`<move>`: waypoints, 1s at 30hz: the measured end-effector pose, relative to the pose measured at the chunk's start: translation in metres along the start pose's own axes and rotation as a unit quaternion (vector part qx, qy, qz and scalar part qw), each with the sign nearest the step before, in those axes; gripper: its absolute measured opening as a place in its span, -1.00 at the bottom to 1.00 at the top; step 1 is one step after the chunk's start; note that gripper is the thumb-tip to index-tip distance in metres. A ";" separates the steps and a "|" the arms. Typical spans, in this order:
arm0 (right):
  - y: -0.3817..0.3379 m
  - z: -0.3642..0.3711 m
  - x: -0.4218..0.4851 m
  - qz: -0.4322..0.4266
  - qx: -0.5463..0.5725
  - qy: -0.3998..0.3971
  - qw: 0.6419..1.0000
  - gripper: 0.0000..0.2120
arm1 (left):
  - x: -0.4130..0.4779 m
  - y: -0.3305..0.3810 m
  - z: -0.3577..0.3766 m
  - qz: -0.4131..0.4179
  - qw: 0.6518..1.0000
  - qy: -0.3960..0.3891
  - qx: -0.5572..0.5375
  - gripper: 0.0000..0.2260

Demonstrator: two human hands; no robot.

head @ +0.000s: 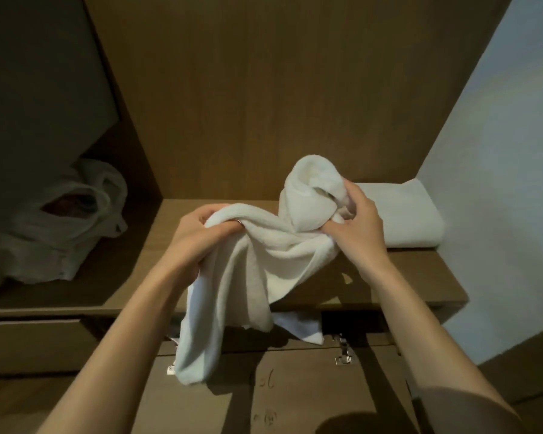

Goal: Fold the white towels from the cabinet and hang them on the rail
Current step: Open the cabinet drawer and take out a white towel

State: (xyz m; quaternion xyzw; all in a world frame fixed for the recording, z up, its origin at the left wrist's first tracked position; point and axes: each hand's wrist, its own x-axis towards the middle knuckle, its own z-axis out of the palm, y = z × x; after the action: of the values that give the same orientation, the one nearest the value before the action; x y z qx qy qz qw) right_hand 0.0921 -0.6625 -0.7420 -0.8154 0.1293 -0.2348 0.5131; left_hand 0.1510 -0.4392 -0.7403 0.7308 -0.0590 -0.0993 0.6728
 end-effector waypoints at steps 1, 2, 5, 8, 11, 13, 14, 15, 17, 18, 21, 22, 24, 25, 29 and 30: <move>-0.024 -0.006 0.006 -0.007 -0.011 -0.009 1.000 -0.42 | -0.001 0.023 -0.003 0.003 1.000 0.001 0.007 -0.75; -0.049 -0.012 0.013 -0.017 -0.022 -0.018 0.999 -0.43 | -0.003 0.049 -0.007 0.006 1.000 0.003 0.012 -0.75; -0.136 -0.038 0.034 -0.040 -0.054 -0.045 0.997 -0.45 | -0.008 0.135 -0.022 0.020 1.000 0.011 0.020 -0.76; -0.234 -0.068 0.058 -0.048 -0.073 -0.049 0.995 -0.43 | -0.019 0.233 -0.042 0.046 0.998 0.022 0.030 -0.77; -0.339 -0.098 0.082 -0.069 -0.074 -0.046 0.994 -0.46 | -0.033 0.340 -0.063 0.081 0.995 0.012 0.058 -0.80; -0.408 -0.118 0.095 -0.086 -0.078 -0.056 0.992 -0.47 | -0.043 0.409 -0.079 0.106 0.991 0.008 0.079 -0.78; -0.441 -0.127 0.100 -0.095 -0.082 -0.062 0.990 -0.47 | -0.049 0.443 -0.087 0.115 0.989 0.007 0.093 -0.77; -0.473 -0.136 0.105 -0.104 -0.085 -0.066 0.989 -0.48 | -0.054 0.475 -0.095 0.122 0.987 0.004 0.109 -0.75; -0.530 -0.150 0.113 -0.120 -0.094 -0.068 0.986 -0.49 | -0.063 0.531 -0.112 0.126 0.981 -0.007 0.149 -0.70; -0.554 -0.156 0.116 -0.128 -0.096 -0.066 0.985 -0.50 | -0.069 0.555 -0.120 0.124 0.978 -0.017 0.167 -0.67; -0.616 -0.169 0.116 -0.156 -0.099 -0.068 0.980 -0.52 | -0.092 0.608 -0.138 0.112 0.966 -0.053 0.227 -0.49; -0.632 -0.171 0.114 -0.169 -0.098 -0.067 0.978 -0.54 | -0.101 0.621 -0.141 0.108 0.954 -0.061 0.272 -0.42; -0.656 -0.174 0.107 -0.199 -0.095 -0.070 0.973 -0.57 | -0.122 0.640 -0.138 0.095 0.939 -0.080 0.320 -0.24; -0.665 -0.174 0.101 -0.211 -0.086 -0.080 0.971 -0.57 | -0.134 0.648 -0.135 0.096 0.944 -0.089 0.303 -0.24; -0.680 -0.161 0.069 -0.268 -0.066 -0.135 0.952 -0.61 | -0.168 0.651 -0.127 0.137 0.985 -0.029 0.100 -0.65; -0.680 -0.158 0.061 -0.277 -0.060 -0.146 0.948 -0.61 | -0.175 0.646 -0.127 0.138 0.987 0.002 0.080 -0.75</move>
State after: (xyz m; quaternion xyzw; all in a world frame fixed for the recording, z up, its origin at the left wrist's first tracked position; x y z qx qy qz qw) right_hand 0.0420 -0.5136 -0.0591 -0.8738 -0.1640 -0.2379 0.3911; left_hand 0.0397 -0.3338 -0.0763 0.7675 -0.1657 0.0004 0.6193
